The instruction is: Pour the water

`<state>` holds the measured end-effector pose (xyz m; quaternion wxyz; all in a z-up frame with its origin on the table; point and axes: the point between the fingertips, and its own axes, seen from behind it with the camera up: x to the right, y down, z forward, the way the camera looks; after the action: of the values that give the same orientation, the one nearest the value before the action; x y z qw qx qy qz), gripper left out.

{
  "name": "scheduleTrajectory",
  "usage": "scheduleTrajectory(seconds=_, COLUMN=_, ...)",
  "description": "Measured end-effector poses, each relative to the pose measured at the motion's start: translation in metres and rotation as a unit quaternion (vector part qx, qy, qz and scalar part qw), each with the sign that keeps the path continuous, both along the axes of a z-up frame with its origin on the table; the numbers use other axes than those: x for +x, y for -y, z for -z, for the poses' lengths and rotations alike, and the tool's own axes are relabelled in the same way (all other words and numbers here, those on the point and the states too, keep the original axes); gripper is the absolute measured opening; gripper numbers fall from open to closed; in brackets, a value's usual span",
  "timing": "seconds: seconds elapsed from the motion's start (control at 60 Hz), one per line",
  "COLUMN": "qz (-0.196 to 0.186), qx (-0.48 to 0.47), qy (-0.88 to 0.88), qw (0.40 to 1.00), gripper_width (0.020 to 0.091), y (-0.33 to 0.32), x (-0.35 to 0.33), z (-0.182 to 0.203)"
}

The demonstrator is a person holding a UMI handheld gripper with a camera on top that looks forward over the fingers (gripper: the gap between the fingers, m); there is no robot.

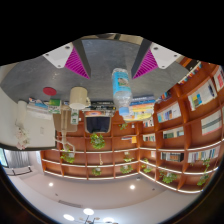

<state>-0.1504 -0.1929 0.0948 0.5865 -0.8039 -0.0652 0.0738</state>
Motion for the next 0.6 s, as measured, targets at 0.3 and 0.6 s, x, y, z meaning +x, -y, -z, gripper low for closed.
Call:
scheduleTrajectory(seconds=0.3, qz=0.006, qx=0.033, qy=-0.039, qw=0.999, gripper_width=0.0832, y=-0.078, x=-0.054, z=0.014)
scheduleTrajectory(seconds=0.6, qz=0.032, qx=0.048, qy=-0.016, qw=0.998, gripper_width=0.0609, y=-0.133, x=-0.065, z=0.022)
